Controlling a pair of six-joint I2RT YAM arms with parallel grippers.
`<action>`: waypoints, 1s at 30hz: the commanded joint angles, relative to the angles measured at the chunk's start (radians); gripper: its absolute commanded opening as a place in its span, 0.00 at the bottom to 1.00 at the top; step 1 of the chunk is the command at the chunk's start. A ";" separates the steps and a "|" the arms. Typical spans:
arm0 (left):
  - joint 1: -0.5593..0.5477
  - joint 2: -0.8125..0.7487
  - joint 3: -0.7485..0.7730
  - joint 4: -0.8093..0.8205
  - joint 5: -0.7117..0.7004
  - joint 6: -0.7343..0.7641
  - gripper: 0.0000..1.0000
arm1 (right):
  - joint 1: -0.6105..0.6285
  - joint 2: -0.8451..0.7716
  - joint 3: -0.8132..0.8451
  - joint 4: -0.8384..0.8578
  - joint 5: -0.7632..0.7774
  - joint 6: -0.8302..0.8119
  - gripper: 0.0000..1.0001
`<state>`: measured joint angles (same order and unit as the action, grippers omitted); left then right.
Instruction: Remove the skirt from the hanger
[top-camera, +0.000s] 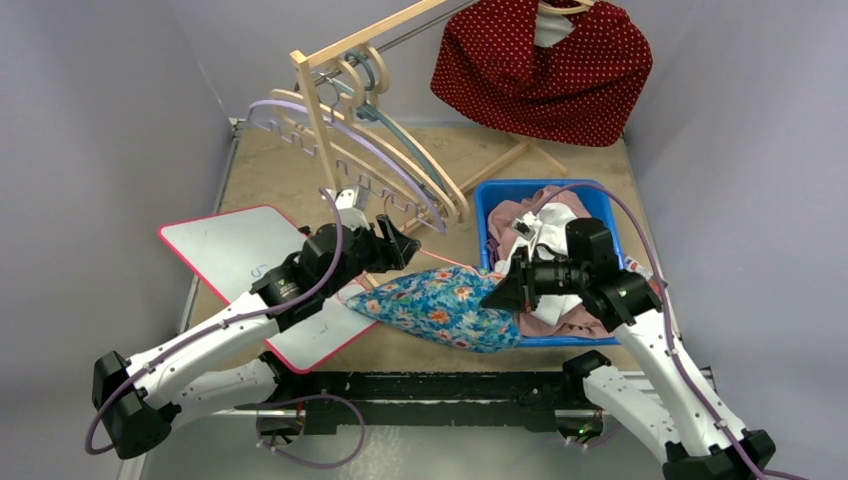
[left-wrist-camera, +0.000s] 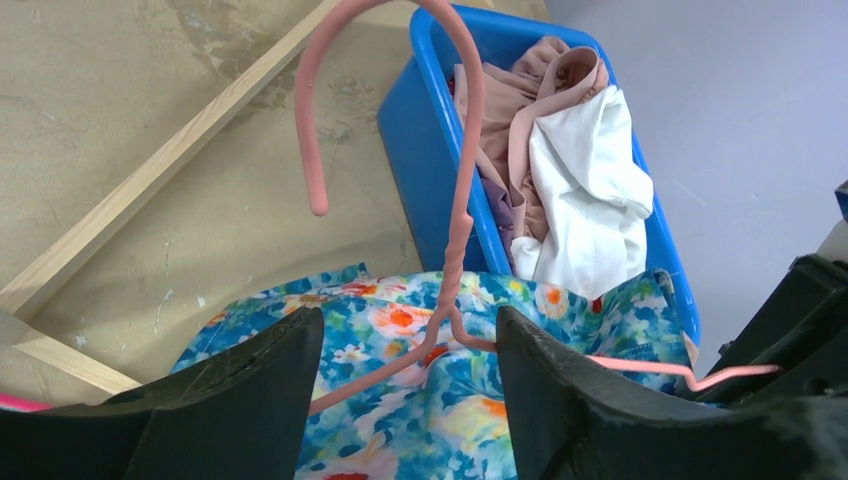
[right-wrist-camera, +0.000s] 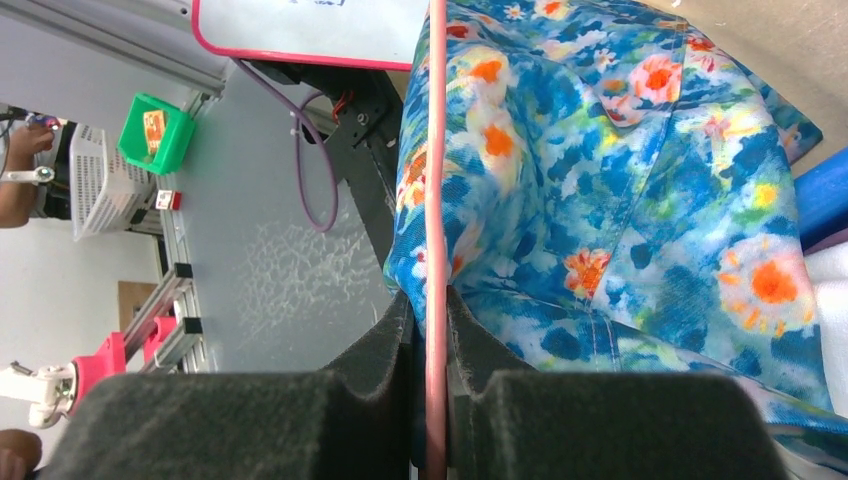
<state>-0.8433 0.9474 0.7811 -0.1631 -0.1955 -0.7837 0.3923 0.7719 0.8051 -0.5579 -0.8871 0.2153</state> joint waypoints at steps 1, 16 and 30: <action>0.000 0.016 0.055 0.065 -0.041 -0.016 0.59 | 0.024 -0.018 0.015 0.038 -0.038 -0.011 0.00; 0.000 0.070 0.101 0.087 -0.054 -0.001 0.50 | 0.033 -0.018 0.029 0.012 -0.002 -0.002 0.00; 0.000 -0.006 0.068 0.148 -0.071 -0.003 0.00 | 0.032 -0.102 0.044 -0.052 0.389 0.139 0.65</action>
<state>-0.8482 0.9951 0.8360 -0.1055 -0.2340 -0.7830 0.4210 0.7219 0.8097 -0.5732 -0.6876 0.2852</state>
